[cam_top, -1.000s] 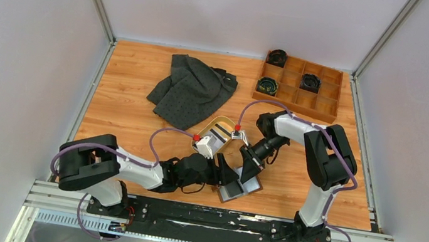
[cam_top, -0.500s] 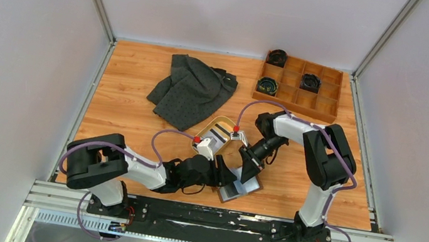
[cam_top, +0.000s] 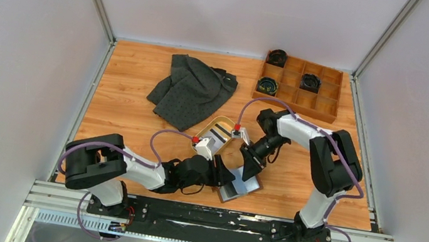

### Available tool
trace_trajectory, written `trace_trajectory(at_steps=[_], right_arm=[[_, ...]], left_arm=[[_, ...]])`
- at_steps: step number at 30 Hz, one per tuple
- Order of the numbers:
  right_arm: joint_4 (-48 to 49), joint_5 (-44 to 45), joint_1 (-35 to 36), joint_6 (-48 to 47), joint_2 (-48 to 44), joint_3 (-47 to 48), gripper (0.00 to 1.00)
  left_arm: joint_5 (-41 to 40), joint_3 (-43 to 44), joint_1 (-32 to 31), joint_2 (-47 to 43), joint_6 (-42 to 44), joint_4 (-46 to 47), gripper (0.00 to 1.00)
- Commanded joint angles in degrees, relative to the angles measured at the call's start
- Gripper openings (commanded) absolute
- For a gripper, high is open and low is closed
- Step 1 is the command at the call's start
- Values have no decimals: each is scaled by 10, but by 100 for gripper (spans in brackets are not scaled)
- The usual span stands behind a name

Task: Put the credit cards into the card holder
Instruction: Turn over the card slot in the card holder.

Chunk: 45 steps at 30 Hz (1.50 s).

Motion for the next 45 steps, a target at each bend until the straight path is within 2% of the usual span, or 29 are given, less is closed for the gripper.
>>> trace_trajectory(at_steps=[1,10,18,25,28,32,38,45], right_arm=[[0,28,-1,-12,-58,-12,29],[26,65,-1,-35,-152,-39,35],[49,44,-2,-89,-258,-74,36],[52,-36,-1,-276,-326,-156,40],[64,-43,-1,-345,-351,-199,49],[114,-36,4,-335,-371,-225,57],[166,0,53,-291,-362,-238,64],[231,86,106,-221,-326,-236,65]], left_arm=[[-13,-7,-4,-11,7,8,50],[-13,-15,-4,-21,16,10,50],[-14,-17,-4,-24,21,10,50],[-13,-22,-3,-25,22,16,50],[-13,-26,-3,-25,23,21,50],[-12,-26,-2,-25,24,23,50],[-9,-27,-3,-23,24,28,50],[-9,-32,-3,-21,21,37,50]])
